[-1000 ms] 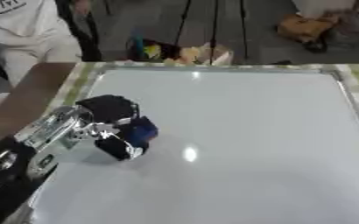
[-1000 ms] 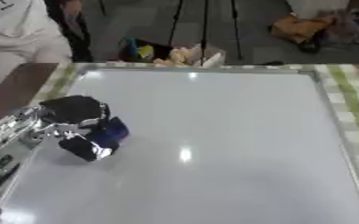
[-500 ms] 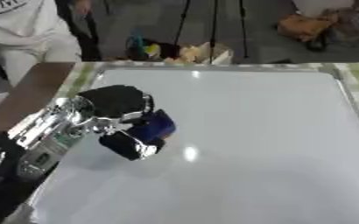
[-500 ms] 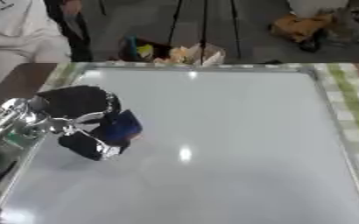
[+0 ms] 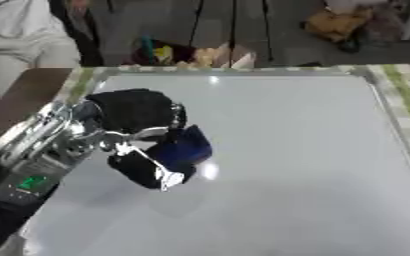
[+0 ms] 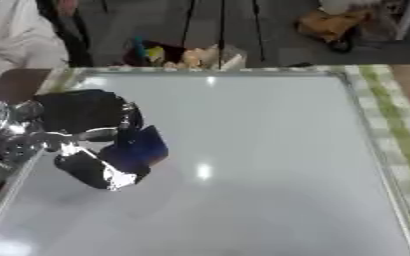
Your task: Wipe the whiteboard clean with a brush.
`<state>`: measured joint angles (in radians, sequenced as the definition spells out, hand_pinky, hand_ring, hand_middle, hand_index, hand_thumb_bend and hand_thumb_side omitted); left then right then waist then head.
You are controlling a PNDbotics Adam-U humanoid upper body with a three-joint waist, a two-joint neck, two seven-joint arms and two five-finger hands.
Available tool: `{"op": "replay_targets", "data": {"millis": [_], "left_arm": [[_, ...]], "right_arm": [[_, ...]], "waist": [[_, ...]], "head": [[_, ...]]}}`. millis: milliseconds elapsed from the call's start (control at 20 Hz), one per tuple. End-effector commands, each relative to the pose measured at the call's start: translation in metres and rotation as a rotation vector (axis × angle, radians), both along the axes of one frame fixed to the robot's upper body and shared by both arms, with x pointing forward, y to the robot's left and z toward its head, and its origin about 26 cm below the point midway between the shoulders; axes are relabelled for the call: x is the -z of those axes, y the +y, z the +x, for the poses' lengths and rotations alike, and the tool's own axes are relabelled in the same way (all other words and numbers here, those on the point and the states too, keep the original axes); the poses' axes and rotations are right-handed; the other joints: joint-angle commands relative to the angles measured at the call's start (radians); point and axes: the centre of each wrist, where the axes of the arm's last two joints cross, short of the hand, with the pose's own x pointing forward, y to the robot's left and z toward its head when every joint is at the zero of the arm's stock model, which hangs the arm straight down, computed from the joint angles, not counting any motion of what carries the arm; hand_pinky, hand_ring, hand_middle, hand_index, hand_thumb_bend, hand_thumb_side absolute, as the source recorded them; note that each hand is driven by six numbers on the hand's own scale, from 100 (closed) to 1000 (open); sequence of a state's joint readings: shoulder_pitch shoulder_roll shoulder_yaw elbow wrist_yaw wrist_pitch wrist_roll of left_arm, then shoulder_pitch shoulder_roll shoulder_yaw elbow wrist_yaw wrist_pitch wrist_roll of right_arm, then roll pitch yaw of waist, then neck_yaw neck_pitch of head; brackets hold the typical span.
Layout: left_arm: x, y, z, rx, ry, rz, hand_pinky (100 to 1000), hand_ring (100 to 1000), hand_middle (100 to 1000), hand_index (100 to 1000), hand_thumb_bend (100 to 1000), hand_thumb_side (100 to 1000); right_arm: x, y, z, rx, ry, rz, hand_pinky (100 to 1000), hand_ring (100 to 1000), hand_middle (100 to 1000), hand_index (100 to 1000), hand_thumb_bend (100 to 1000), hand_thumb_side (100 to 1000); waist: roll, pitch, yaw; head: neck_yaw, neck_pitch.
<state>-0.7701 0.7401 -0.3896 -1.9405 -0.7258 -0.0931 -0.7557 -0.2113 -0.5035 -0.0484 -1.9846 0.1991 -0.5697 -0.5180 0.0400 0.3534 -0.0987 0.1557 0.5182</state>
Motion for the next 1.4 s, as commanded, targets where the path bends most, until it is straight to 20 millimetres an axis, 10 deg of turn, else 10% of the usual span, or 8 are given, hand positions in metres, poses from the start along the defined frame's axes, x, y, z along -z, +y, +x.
{"op": "replay_targets", "data": {"millis": [50,1400], "left_arm": [[-0.008,-0.008,-0.006,0.031,-0.017,0.04,367,482,322,443,100,637],[0.014,-0.047,0.013,0.156,0.023,0.145,375,488,327,446,100,639]], "right_arm": [[-0.009,-0.002,-0.002,-0.008,-0.026,-0.024,806,755,556,815,100,934],[-0.01,0.002,0.0,-0.029,-0.023,-0.024,808,755,552,816,100,928]], "waist": [[-0.003,-0.024,-0.002],[-0.001,-0.014,-0.012]], "head": [[-0.007,0.009],[-0.003,0.003]]}}
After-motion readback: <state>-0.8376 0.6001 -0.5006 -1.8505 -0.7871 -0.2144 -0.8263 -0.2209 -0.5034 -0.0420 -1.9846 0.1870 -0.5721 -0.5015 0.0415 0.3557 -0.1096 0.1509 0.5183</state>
